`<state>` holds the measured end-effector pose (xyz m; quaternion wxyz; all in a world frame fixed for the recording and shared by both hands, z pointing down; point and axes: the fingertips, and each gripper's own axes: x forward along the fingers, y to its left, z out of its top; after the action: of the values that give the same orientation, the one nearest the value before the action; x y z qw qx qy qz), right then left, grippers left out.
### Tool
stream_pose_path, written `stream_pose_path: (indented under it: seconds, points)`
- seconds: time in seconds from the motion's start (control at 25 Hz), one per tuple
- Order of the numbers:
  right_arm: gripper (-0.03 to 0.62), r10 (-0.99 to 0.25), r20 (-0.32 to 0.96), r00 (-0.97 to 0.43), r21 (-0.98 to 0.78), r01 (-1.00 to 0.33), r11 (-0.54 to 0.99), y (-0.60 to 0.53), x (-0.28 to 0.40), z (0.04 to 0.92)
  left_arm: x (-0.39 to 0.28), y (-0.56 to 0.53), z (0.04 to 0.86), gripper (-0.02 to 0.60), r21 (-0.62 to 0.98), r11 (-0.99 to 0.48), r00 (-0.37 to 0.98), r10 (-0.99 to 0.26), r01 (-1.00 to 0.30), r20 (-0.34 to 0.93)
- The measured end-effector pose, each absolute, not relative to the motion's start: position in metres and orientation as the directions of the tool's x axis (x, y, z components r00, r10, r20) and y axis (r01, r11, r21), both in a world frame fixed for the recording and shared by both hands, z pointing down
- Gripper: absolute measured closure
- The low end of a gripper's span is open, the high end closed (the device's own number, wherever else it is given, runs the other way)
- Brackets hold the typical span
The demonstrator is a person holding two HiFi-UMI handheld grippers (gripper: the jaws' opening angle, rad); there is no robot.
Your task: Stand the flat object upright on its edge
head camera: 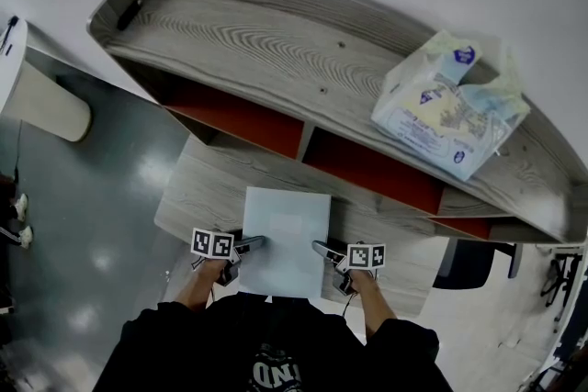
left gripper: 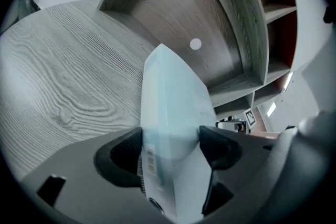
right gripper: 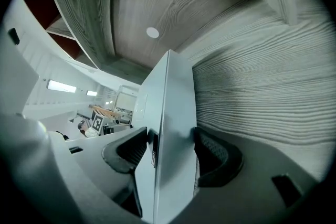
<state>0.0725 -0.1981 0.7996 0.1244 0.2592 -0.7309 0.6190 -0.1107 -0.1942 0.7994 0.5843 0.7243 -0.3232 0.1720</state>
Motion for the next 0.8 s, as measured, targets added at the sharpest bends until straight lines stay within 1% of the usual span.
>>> stream_pose_path:
  seconds: [0.2, 0.48, 0.8]
  points:
    - [0.335, -0.244, 0.504, -0.829, -0.834, -0.541, 0.114, -0.198, 0.072, 0.790, -0.112, -0.197, 0.790, 0.244, 0.730, -0.143, 0.736, -0.273, -0.668, 0.620]
    - [0.335, -0.309, 0.493, -0.814, -0.832, -0.544, 0.107, -0.203, 0.077, 0.771, -0.107, -0.211, 0.770, 0.244, 0.723, -0.206, 0.746, -0.293, -0.660, 0.598]
    - [0.335, -0.374, 0.481, -0.793, -0.816, -0.561, 0.142, -0.205, 0.085, 0.748, -0.098, -0.221, 0.747, 0.244, 0.707, -0.297, 0.767, -0.278, -0.642, 0.579]
